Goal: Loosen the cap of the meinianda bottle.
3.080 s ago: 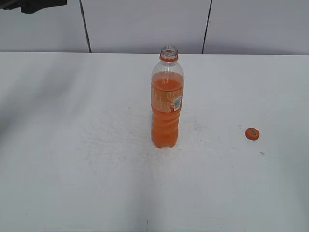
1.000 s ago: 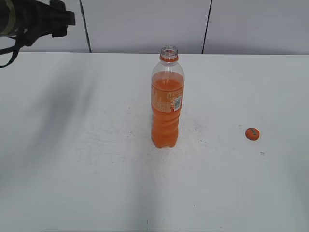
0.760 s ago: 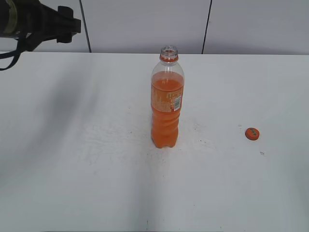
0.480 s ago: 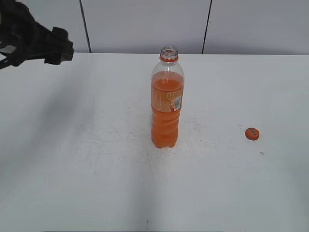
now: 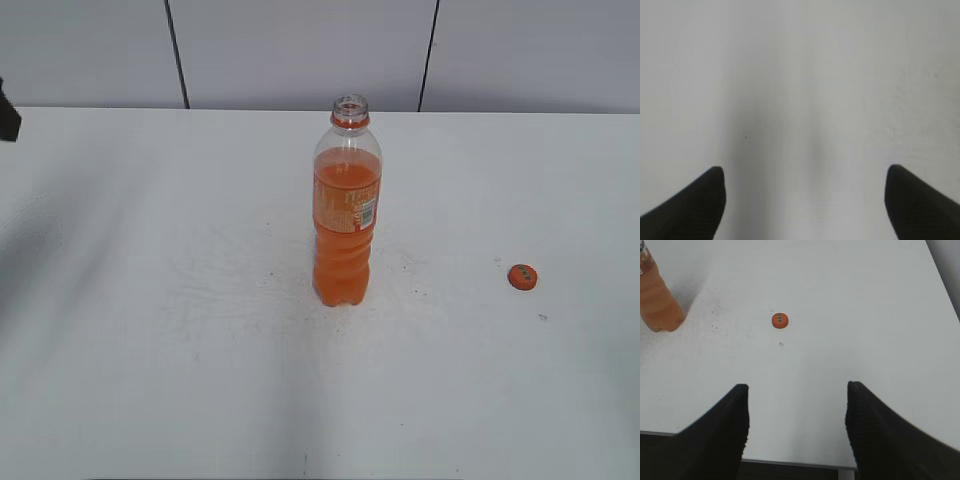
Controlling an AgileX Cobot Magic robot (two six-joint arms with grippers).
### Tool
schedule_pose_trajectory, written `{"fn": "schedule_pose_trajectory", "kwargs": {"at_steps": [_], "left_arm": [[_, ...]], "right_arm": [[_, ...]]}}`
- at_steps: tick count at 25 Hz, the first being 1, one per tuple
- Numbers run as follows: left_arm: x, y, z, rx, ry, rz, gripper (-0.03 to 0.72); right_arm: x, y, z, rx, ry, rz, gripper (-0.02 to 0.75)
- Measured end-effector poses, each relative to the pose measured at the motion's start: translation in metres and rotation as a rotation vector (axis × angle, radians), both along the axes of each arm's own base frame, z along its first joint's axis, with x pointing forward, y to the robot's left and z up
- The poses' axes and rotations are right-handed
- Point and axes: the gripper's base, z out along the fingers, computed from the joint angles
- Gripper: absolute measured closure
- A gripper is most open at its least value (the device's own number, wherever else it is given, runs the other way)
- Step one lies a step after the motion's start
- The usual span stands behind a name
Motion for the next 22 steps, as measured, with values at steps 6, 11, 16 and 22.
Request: {"fn": "schedule_pose_trajectory", "kwargs": {"at_steps": [6, 11, 16, 22], "left_arm": [[-0.023, 0.010, 0.015, -0.066, 0.025, -0.024, 0.102], [-0.057, 0.025, 0.029, -0.062, -0.059, -0.005, 0.102], [-0.098, 0.032, 0.026, 0.060, -0.111, -0.005, 0.102], [-0.159, 0.030, 0.030, 0.053, -0.257, 0.014, 0.102]], "right_arm": [[0.000, 0.000, 0.000, 0.000, 0.000, 0.000, 0.278], [0.000, 0.000, 0.000, 0.000, 0.000, 0.000, 0.278], [0.000, 0.000, 0.000, 0.000, 0.000, 0.000, 0.278], [0.000, 0.000, 0.000, 0.001, 0.000, -0.001, 0.278]]}}
